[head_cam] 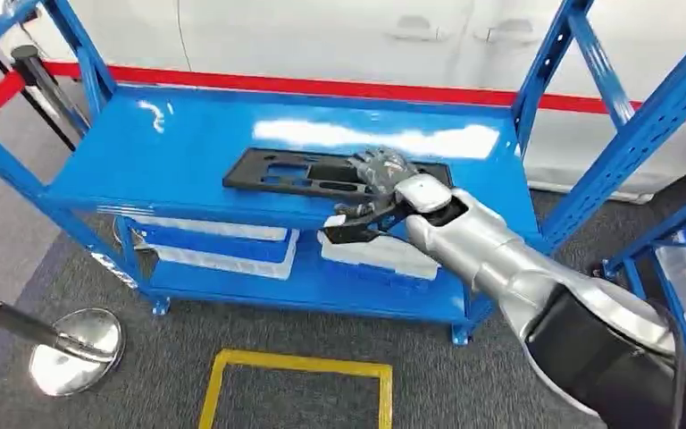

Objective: Take the parts from the cabinet and place them on the table.

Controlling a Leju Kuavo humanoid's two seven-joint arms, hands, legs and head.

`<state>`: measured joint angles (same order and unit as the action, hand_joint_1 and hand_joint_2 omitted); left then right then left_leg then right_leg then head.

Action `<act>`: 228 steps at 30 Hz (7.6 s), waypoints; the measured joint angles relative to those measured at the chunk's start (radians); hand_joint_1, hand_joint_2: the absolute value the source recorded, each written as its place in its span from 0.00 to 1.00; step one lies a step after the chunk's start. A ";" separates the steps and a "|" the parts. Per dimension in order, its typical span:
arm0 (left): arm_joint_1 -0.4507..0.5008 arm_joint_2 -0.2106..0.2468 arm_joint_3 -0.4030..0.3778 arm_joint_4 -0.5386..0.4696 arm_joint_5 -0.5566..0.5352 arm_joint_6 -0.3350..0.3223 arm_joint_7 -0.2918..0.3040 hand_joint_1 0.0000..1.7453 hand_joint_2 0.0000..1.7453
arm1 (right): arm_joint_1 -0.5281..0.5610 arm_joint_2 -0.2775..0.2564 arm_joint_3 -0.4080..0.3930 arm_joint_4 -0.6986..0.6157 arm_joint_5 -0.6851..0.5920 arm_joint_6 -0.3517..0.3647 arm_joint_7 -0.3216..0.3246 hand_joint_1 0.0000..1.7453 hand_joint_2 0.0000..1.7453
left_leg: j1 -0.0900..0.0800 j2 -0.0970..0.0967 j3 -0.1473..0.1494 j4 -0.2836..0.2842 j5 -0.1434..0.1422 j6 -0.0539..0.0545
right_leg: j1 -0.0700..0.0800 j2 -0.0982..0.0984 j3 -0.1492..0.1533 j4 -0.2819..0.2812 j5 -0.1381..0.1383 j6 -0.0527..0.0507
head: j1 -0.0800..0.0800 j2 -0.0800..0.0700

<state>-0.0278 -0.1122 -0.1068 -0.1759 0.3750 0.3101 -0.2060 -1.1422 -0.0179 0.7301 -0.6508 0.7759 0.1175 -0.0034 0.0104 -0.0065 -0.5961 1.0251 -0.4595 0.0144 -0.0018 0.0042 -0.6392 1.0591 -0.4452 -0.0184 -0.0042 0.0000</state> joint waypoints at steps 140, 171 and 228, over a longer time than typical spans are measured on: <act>0.004 -0.009 0.032 0.000 0.013 -0.064 -0.057 0.00 1.00 | -0.341 -0.037 0.041 -0.444 -0.059 0.171 0.127 1.00 1.00 | 0.032 0.000 0.051 -0.023 -0.026 -0.052 | -0.044 0.010 0.000 -0.012 0.011 0.044 | 0.000 0.000; 0.004 -0.009 0.032 0.000 0.012 -0.026 -0.064 0.00 1.00 | -0.306 -0.138 0.088 -0.488 -0.105 0.132 0.058 1.00 1.00 | 0.024 0.001 0.035 0.005 -0.035 -0.027 | -0.054 0.011 0.000 -0.017 0.019 0.065 | 0.000 0.000; -0.002 -0.021 0.034 0.001 0.002 -0.066 0.000 0.00 1.00 | -0.366 -0.149 0.186 -0.577 -0.051 0.144 0.055 1.00 1.00 | 0.017 0.003 -0.072 0.213 -0.033 -0.047 | -0.013 -0.016 -0.004 -0.028 0.031 -0.012 | -0.001 0.000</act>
<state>-0.0298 -0.1328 -0.0732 -0.1747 0.3773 0.2441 -0.2056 -1.5086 -0.1667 0.9159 -1.2276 0.7252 0.2613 0.0511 0.0275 -0.0038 -0.6677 1.2380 -0.4921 -0.0328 -0.0144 -0.0121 -0.6432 1.0315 -0.4143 -0.0308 -0.0053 0.0000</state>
